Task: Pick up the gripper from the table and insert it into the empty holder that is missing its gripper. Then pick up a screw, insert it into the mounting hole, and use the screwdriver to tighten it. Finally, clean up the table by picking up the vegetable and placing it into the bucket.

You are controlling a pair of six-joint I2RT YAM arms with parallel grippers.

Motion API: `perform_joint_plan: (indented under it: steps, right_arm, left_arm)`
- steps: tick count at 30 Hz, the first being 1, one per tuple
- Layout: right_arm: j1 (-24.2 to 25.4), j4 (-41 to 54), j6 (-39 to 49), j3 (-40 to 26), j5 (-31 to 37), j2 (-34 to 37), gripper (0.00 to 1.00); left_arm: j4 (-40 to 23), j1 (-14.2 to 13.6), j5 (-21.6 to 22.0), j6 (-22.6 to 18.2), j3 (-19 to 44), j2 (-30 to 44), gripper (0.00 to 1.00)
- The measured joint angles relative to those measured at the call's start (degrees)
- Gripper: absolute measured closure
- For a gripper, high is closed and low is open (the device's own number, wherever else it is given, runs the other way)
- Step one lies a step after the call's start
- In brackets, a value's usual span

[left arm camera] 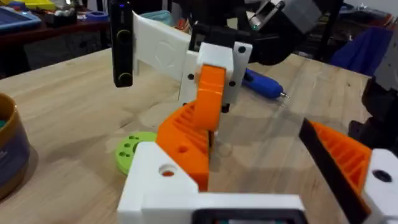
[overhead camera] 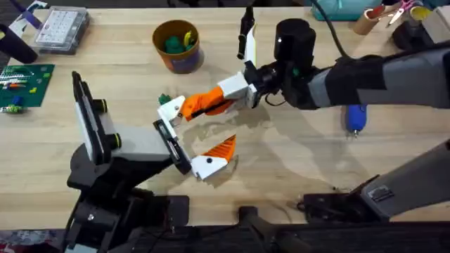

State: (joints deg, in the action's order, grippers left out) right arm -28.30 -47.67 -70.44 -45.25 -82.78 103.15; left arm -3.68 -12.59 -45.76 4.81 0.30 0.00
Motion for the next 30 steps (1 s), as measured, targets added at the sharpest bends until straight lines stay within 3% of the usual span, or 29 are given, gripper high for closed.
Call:
perform_joint_plan:
  steps: [20, 30]
  right_arm:
    - [-4.6, 0.4, 0.4, -0.1, 5.6, 0.1, 0.983]
    - [-5.4, 0.5, 0.4, -4.0, 5.6, 3.3, 0.983]
  left_arm:
    - [-0.1, 0.3, 0.1, 1.5, 0.0, 0.0, 0.013]
    - [0.0, 0.9, 1.9, 1.7, 0.0, 0.0, 0.014]
